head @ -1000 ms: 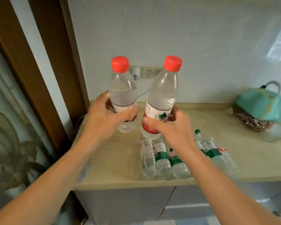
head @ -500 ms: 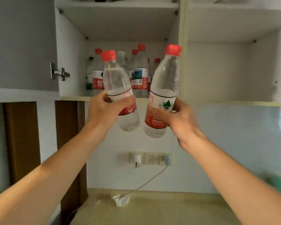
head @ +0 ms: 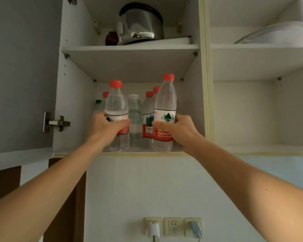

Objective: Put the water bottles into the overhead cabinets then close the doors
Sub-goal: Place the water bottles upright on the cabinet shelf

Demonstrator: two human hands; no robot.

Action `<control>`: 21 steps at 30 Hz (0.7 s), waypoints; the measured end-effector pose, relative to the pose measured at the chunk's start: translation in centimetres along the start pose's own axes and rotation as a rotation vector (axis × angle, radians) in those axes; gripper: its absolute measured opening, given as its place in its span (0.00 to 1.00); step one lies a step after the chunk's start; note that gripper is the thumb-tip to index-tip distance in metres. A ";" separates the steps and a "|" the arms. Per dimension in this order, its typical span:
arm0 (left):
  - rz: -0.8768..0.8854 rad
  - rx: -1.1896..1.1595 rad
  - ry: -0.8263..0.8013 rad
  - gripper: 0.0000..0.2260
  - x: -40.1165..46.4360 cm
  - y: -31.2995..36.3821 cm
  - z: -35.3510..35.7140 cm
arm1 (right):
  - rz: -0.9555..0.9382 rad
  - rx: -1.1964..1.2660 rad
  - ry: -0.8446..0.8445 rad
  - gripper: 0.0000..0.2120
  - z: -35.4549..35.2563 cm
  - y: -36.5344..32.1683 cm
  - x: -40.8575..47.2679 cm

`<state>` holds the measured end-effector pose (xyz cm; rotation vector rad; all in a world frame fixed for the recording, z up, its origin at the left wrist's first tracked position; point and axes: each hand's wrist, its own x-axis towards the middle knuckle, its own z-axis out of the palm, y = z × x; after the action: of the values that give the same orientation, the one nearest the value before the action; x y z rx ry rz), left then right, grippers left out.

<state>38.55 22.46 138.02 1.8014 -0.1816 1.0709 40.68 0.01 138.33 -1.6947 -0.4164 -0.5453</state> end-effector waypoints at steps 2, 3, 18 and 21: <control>-0.009 -0.002 -0.030 0.17 1.7 -1.4 0.3 | -0.008 0.007 0.020 0.23 1.0 0.5 0.6; -0.007 -0.008 -0.062 0.18 2.4 -2.1 0.6 | -0.022 -0.017 0.035 0.25 1.5 0.6 0.9; 0.112 -0.012 -0.238 0.23 4.9 -4.0 7.4 | -0.044 -0.513 0.432 0.28 1.3 3.7 2.8; 0.128 -0.037 -0.254 0.22 4.6 -3.3 8.7 | -0.032 -0.603 0.471 0.29 1.1 4.3 2.9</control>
<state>48.20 18.59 138.10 1.9088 -0.4724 0.9171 45.61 0.25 136.35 -2.0438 0.0787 -1.1452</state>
